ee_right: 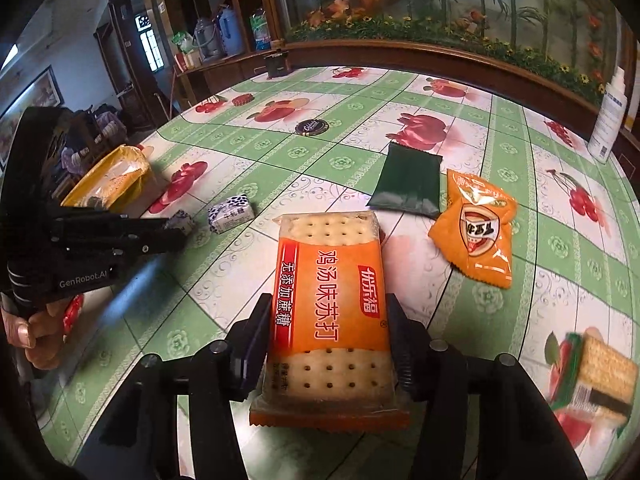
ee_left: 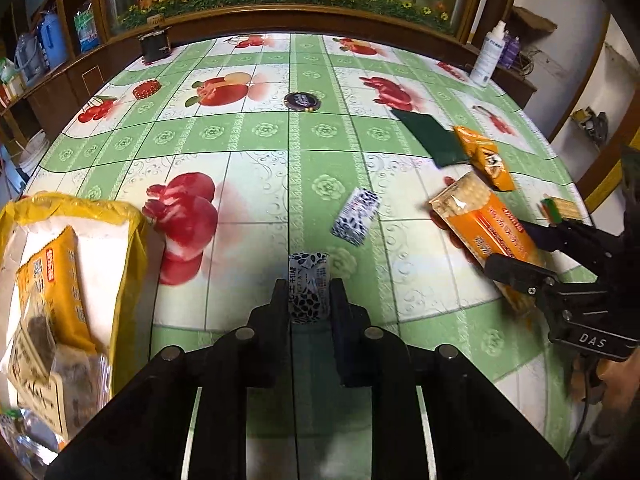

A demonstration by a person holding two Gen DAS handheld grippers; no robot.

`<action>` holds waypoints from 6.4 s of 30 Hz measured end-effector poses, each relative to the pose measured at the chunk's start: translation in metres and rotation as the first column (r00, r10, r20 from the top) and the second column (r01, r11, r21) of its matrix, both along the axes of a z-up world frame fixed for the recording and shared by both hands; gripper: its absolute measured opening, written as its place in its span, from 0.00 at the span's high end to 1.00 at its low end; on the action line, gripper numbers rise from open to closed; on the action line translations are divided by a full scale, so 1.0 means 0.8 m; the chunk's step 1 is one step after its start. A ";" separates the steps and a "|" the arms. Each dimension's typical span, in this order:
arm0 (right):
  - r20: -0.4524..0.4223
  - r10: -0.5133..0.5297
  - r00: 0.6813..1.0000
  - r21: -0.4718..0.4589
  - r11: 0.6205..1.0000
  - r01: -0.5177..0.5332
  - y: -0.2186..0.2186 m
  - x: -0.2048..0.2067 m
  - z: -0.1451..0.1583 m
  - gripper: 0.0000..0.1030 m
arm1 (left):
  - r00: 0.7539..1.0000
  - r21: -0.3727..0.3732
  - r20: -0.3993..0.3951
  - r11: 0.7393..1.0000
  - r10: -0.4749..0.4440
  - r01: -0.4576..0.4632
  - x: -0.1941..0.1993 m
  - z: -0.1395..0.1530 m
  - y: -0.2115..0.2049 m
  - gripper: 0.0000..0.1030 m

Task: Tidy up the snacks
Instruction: 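Carry the black-and-white packet and orange cracker pack over the tray with both tools, then open both tools to drop the packet and cracker pack into the tray, then move both tools back over the remaining snacks, then grasp the last black-and-white packet with the left tool while the right tool grasps the orange chip bag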

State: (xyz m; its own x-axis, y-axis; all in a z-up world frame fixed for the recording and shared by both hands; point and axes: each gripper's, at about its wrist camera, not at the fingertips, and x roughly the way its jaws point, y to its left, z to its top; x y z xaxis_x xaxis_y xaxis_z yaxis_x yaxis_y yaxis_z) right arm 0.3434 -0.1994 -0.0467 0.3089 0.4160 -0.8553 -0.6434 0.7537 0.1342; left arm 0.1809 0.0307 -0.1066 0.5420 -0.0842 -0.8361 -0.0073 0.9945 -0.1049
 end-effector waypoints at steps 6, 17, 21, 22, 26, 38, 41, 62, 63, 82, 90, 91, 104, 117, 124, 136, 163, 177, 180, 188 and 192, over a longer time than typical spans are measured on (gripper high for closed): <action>0.022 -0.034 0.999 0.078 0.996 0.032 -0.010 -0.033 0.038 0.47 | 0.998 -0.044 0.067 0.999 -0.004 0.007 -0.052 0.038 0.005 0.84; 0.072 -0.024 0.997 0.263 0.965 0.004 0.011 -0.109 0.120 0.47 | 0.975 0.117 0.179 0.982 0.129 -0.151 -0.136 0.091 0.040 0.84; 0.078 0.003 0.997 0.290 0.957 -0.026 0.034 -0.130 0.134 0.47 | 0.961 0.158 0.221 0.966 0.166 -0.204 -0.156 0.102 0.056 0.84; 0.080 0.013 0.997 0.293 0.956 -0.036 0.042 -0.135 0.136 0.47 | 0.957 0.163 0.232 0.962 0.176 -0.217 -0.162 0.105 0.062 0.84; 0.086 0.048 0.995 0.303 0.950 -0.072 0.071 -0.154 0.144 0.47 | 0.943 0.175 0.259 0.950 0.207 -0.257 -0.178 0.111 0.082 0.84; 0.095 0.145 0.985 0.307 0.937 -0.168 0.154 -0.192 0.152 0.47 | 0.913 0.127 0.272 0.929 0.304 -0.347 -0.215 0.109 0.147 0.84; 0.094 0.163 0.982 0.307 0.934 -0.184 0.169 -0.195 0.151 0.47 | 0.907 0.120 0.276 0.925 0.318 -0.361 -0.221 0.109 0.156 0.84; 0.067 0.227 0.971 0.291 0.927 -0.237 0.228 -0.196 0.131 0.47 | 0.890 0.094 0.250 0.905 0.382 -0.415 -0.229 0.092 0.195 0.84; 0.065 0.230 0.971 0.288 0.927 -0.239 0.231 -0.195 0.128 0.47 | 0.890 0.095 0.248 0.904 0.384 -0.416 -0.229 0.090 0.196 0.84; 0.003 0.243 0.970 0.247 0.940 -0.236 0.279 -0.160 0.078 0.47 | 0.896 0.106 0.174 0.897 0.408 -0.429 -0.209 0.057 0.219 0.84; -0.034 0.247 0.969 0.244 0.942 -0.231 0.298 -0.139 0.055 0.47 | 0.899 0.107 0.136 0.896 0.417 -0.431 -0.199 0.042 0.226 0.84; -0.036 0.249 0.968 0.244 0.941 -0.233 0.301 -0.137 0.053 0.47 | 0.899 0.106 0.132 0.896 0.417 -0.431 -0.198 0.040 0.227 0.84; -0.044 0.238 0.970 0.217 0.950 -0.223 0.339 -0.106 0.033 0.47 | 0.891 0.078 0.092 0.889 0.445 -0.452 -0.172 0.037 0.237 0.83; -0.032 0.201 0.979 0.245 0.951 -0.187 0.310 -0.108 0.055 0.43 | 0.881 0.113 0.136 0.876 0.454 -0.469 -0.174 0.058 0.221 0.31; -0.015 0.157 0.987 0.265 0.953 -0.147 0.271 -0.111 0.074 0.43 | 0.886 0.110 0.153 0.883 0.438 -0.456 -0.177 0.071 0.209 0.31; -0.001 0.039 0.999 0.251 0.967 -0.038 0.171 -0.111 0.083 0.23 | 0.909 0.107 0.158 0.909 0.385 -0.403 -0.171 0.083 0.167 0.29; -0.009 -0.310 0.951 0.187 0.933 0.306 -0.098 -0.067 0.075 0.17 | 0.995 0.201 0.058 0.975 0.081 -0.091 -0.065 0.051 -0.017 0.29; 0.014 -0.357 0.934 0.144 0.925 0.351 -0.105 -0.005 0.058 0.16 | 0.997 0.189 -0.004 0.979 0.079 -0.077 0.015 0.017 -0.024 0.29; 0.018 -0.353 0.935 0.131 0.928 0.348 -0.093 0.013 0.051 0.16 | 0.997 0.180 -0.023 0.981 0.078 -0.072 0.031 0.010 -0.024 0.29; 0.018 -0.342 0.940 0.067 0.938 0.340 -0.062 0.065 0.022 0.17 | 0.999 0.202 -0.025 0.979 0.037 -0.031 0.064 -0.008 -0.036 0.29; 0.035 -0.332 0.943 0.005 0.943 0.332 -0.048 0.089 0.007 0.17 | 1.000 0.177 0.008 0.984 0.018 -0.019 0.071 -0.011 -0.035 0.29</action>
